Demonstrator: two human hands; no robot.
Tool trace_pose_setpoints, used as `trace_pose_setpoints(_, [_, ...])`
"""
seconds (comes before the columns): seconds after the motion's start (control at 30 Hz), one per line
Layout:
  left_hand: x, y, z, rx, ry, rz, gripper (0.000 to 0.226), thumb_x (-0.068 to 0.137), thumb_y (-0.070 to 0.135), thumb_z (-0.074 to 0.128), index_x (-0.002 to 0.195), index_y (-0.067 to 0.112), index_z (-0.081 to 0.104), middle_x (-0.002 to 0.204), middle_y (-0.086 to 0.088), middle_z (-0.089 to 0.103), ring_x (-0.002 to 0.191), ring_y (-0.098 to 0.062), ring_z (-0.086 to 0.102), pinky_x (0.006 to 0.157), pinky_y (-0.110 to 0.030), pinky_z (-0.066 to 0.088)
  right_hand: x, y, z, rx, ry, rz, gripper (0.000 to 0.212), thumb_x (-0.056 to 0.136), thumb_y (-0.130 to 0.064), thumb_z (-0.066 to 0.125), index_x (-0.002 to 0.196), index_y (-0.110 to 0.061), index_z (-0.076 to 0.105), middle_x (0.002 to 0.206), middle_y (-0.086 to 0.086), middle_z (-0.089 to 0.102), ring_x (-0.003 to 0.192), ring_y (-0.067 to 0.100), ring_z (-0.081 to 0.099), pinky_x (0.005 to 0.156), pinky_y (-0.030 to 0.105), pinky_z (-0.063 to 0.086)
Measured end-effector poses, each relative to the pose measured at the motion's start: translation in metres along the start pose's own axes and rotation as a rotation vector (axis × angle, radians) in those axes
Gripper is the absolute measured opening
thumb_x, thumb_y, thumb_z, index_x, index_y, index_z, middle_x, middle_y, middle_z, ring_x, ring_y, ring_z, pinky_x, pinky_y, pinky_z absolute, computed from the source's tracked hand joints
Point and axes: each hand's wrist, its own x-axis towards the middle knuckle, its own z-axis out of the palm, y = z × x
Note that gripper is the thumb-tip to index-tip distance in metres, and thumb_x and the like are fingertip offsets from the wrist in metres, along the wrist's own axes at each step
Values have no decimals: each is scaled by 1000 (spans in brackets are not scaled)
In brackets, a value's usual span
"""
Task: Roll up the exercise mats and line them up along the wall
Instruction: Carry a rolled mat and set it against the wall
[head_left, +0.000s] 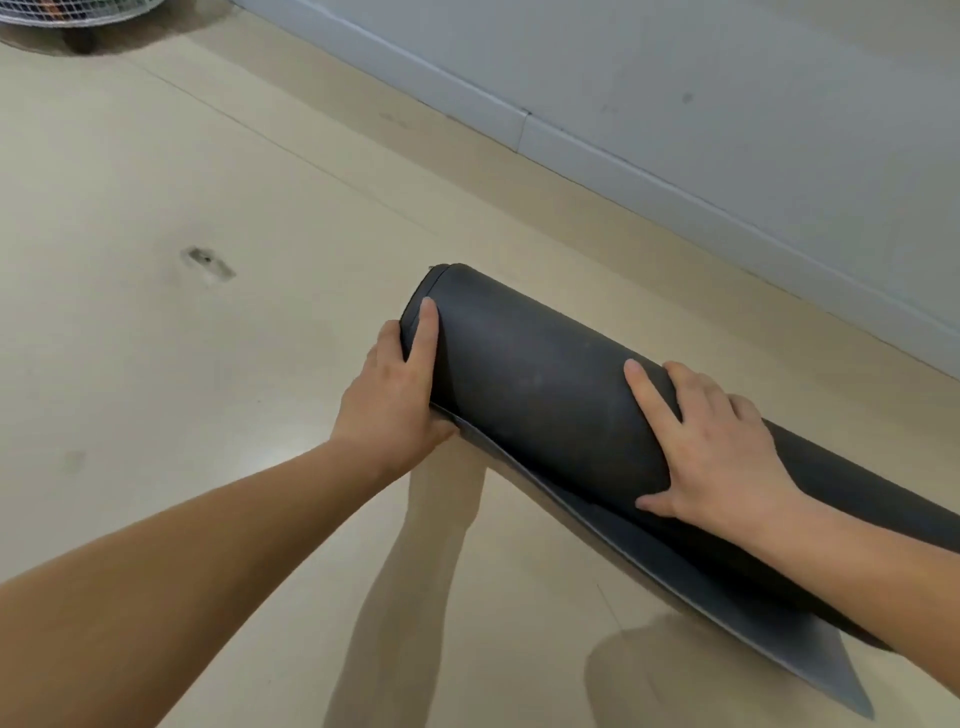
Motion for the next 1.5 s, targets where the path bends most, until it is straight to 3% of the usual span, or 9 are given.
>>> trace_pose_setpoints(0.2, [-3,89,41,-219,-189,106,112,90,37,78,164,37,-6,153,3,38,123,-25,58,95,-35,52,-42,82,58,-74,-34,296,154,65,-59,91,164,-24,-21,169,25,3,157,47,10,123,68,19])
trace_pose_setpoints(0.3, [2,104,28,-377,-163,-43,88,92,45,77,158,27,22,117,11,60,114,-23,65,88,-33,49,-72,83,77,3,48,271,128,65,-62,87,164,-24,17,164,28,23,152,51,24,117,73,26])
trace_pose_setpoints(0.4, [18,125,14,-388,-258,-142,97,89,40,77,163,28,15,125,6,58,112,-26,60,92,-41,55,-96,72,82,52,171,223,96,70,-59,85,149,-28,40,147,22,48,136,47,43,101,68,43])
trace_pose_setpoints(0.6, [13,146,13,-471,-394,-273,89,80,34,87,150,28,34,129,0,58,113,-24,60,87,-38,55,-104,93,77,94,134,175,128,58,-70,90,161,-27,27,126,12,50,116,38,49,94,61,46])
trace_pose_setpoints(0.87, [4,179,29,-448,-195,-443,83,76,55,89,136,17,46,128,-2,56,115,-29,57,90,-44,57,-95,102,98,231,249,186,116,52,-67,94,148,-24,47,120,11,44,113,38,47,103,61,46])
trace_pose_setpoints(1.03, [-8,240,68,-431,-209,-341,67,89,46,80,140,21,45,123,3,56,111,-26,57,91,-40,55,-105,133,110,208,60,329,113,58,-69,90,140,-23,28,159,15,19,150,42,21,116,73,26])
trace_pose_setpoints(1.23, [-16,286,111,-637,-173,-350,63,81,35,90,122,21,44,117,5,58,108,-28,62,91,-43,55,-150,179,143,239,59,367,116,55,-54,99,146,-17,36,156,20,43,146,48,37,108,77,37])
trace_pose_setpoints(1.37, [7,302,113,-696,-140,-338,81,78,23,94,143,15,46,119,2,56,108,-26,58,90,-39,51,-170,223,145,254,-78,580,136,84,-53,82,158,-41,-32,172,16,-12,158,51,-9,115,77,26])
trace_pose_setpoints(1.5, [34,321,114,-671,-138,-321,83,71,27,99,138,11,54,126,-5,64,114,-33,63,96,-48,57,-165,251,161,247,-133,720,145,85,-39,86,151,-41,-42,171,21,-12,157,54,-6,109,81,33])
